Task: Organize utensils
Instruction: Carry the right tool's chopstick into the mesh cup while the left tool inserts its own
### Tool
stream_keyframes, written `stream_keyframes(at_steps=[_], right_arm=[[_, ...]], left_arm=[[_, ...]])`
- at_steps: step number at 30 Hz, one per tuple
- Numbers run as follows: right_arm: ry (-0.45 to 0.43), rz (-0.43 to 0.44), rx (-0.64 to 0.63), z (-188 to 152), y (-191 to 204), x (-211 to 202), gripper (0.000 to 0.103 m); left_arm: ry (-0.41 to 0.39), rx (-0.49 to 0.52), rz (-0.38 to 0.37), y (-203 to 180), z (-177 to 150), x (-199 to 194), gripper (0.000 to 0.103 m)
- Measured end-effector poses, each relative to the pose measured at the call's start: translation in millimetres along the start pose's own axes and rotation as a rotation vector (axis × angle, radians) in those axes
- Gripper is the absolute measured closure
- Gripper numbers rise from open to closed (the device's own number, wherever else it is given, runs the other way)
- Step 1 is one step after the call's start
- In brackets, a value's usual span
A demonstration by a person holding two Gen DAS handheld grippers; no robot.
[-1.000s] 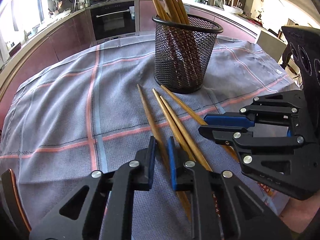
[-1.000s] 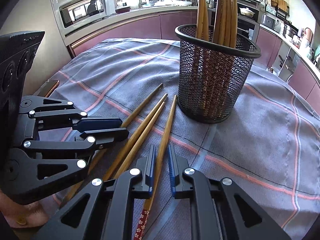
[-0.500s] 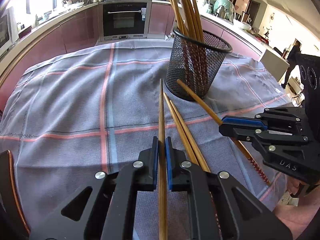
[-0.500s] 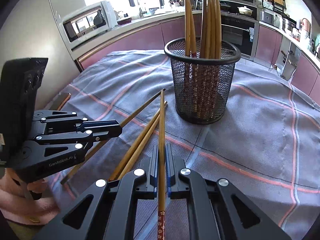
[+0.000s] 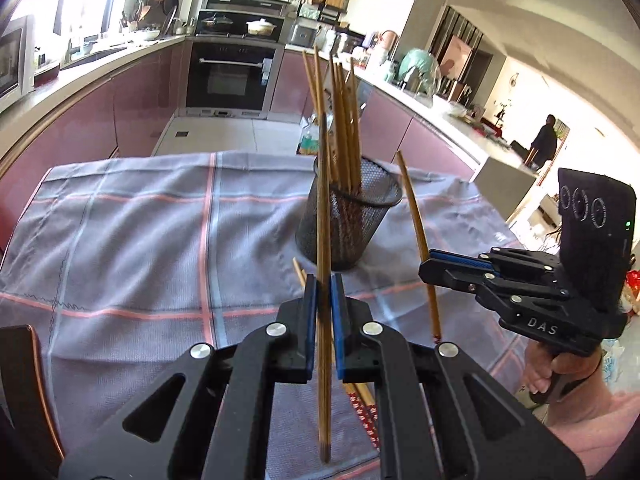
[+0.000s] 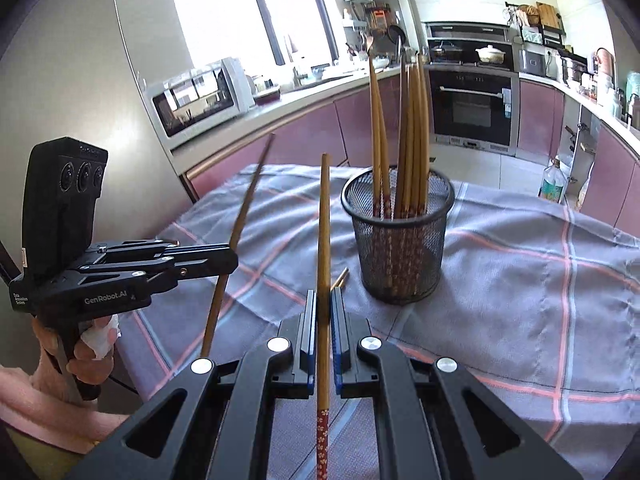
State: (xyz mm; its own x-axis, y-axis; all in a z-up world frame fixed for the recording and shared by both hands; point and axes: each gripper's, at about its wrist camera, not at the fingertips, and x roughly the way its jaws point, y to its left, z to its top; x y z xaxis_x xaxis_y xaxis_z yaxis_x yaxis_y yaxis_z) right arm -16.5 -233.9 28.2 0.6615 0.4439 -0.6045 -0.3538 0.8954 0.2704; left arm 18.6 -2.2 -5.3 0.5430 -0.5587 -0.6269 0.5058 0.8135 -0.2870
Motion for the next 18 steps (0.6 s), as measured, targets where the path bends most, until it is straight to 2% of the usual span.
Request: stream_keyframes(at_steps=[10,18], right_arm=[[-0.125,-0.017,0.001,20,-6,-23,0.098],[-0.176,-0.039,-0.003,38,-15,-33,0.098]], left_arm=[[-0.108,0.007,-0.072,-9,27,-40,0.095],[-0.174,0.018,-0.079,-20,52,-54,0.095]])
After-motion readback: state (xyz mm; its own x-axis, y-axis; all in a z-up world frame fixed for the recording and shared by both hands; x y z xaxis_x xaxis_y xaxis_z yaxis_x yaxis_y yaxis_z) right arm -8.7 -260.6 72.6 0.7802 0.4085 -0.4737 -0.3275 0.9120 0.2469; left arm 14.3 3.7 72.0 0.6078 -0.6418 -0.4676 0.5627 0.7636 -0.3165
